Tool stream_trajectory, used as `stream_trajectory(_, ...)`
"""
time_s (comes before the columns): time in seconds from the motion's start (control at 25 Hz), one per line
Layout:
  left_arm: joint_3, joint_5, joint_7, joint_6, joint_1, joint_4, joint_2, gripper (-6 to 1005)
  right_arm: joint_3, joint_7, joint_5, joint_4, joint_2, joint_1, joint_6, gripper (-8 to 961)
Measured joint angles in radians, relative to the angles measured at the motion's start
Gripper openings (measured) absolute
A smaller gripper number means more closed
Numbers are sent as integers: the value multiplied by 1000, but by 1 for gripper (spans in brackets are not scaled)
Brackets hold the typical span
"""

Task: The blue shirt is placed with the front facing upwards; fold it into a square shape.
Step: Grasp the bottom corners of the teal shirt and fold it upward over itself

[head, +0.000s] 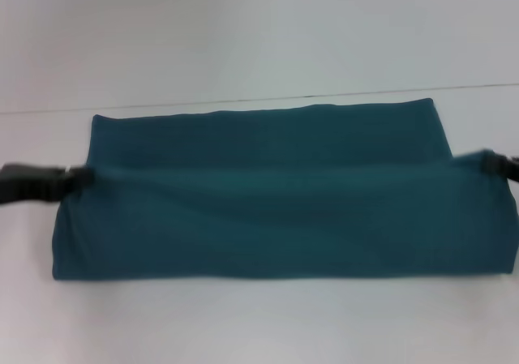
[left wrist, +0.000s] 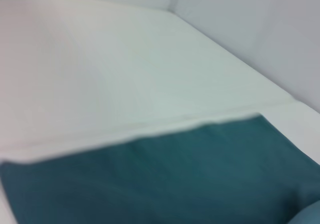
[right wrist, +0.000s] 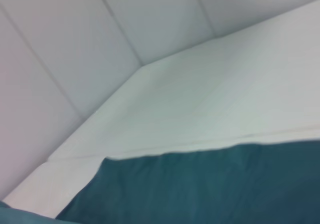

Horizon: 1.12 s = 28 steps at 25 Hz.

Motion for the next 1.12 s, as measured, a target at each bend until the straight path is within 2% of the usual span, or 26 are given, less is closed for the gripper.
stream_trajectory(0.16,6,-1,-18,-186,-79,-100,6,-1,-14,-9,0,46,12,65,152,38)
stream_trajectory(0.4,15,1,-13,-397,-173,-231,11,-2,-30,-77,9,144,33,151,392,44)
stream_trajectory(0.72,73,-1,-19,-589,-221,-298,12,-2,-54,-140,13,180,65,239,612,52)
stream_trajectory(1.12,69,-6,-21,-692,-246,-314,8,0,-62,-147,47,185,54,290,690,61)
